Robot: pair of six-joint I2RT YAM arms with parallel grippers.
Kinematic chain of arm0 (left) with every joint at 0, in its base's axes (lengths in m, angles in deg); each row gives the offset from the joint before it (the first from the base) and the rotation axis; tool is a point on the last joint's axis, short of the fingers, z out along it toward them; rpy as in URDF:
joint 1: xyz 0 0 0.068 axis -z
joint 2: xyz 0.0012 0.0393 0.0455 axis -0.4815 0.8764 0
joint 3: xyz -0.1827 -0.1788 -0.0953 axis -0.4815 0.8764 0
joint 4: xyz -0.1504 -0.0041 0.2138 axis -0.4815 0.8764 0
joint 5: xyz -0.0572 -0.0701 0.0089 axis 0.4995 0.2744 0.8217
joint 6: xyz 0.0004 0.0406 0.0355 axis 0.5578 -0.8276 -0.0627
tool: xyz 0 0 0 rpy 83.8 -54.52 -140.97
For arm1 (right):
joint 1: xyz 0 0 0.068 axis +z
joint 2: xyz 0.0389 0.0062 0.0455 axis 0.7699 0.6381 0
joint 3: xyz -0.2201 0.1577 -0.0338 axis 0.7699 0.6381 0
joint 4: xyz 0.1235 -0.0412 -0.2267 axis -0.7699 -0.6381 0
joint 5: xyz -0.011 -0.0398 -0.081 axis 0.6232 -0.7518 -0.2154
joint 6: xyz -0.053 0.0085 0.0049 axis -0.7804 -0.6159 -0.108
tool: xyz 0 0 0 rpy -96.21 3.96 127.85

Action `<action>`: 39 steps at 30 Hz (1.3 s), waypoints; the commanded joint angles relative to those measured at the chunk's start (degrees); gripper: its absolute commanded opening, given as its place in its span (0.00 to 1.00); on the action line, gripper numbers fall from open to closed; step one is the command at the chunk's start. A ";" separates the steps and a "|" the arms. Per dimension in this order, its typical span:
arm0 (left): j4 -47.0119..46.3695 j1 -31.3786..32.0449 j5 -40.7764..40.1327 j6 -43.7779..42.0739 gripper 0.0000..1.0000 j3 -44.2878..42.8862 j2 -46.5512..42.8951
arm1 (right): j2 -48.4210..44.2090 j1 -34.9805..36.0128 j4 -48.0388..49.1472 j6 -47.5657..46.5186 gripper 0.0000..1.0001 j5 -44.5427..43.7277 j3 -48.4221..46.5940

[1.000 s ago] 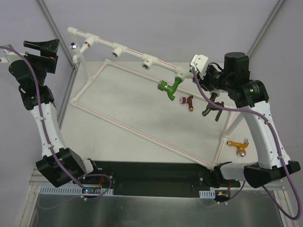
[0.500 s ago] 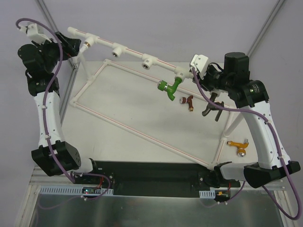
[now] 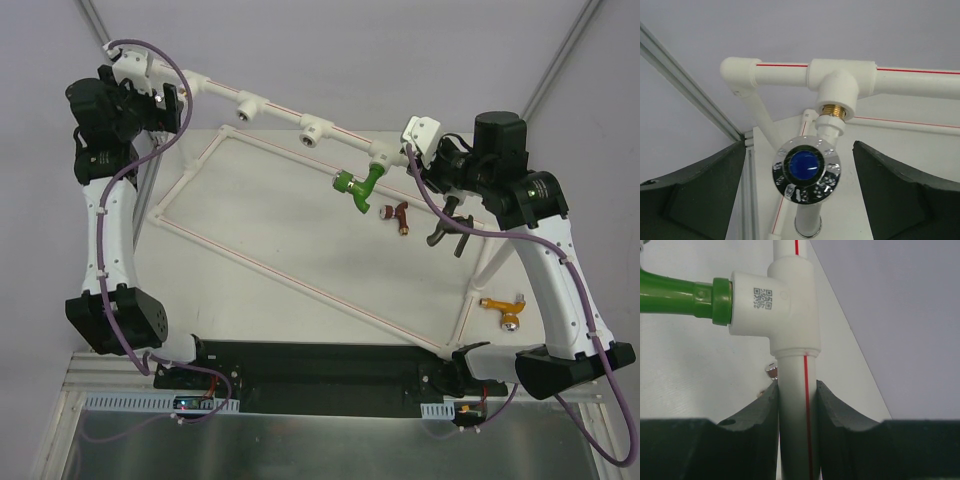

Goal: Install the water faucets

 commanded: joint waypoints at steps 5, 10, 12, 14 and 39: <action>7.48 3.23 -7.19 -14.32 0.85 -4.30 -0.05 | -1.29 0.87 0.94 1.43 0.02 3.45 0.24; 9.94 3.85 -7.63 -16.43 0.75 -6.32 1.53 | -1.29 0.87 1.03 1.51 0.02 3.71 0.24; 10.47 4.02 -7.98 -16.70 0.71 -7.55 2.32 | -1.38 0.87 1.03 1.51 0.02 3.80 0.24; 11.00 4.28 -8.07 -17.14 0.65 -8.69 3.02 | -1.55 0.87 1.12 1.51 0.02 3.88 0.33; 13.02 11.84 -20.19 -35.85 0.00 -5.45 3.99 | -2.61 0.95 1.82 1.60 0.02 4.06 1.21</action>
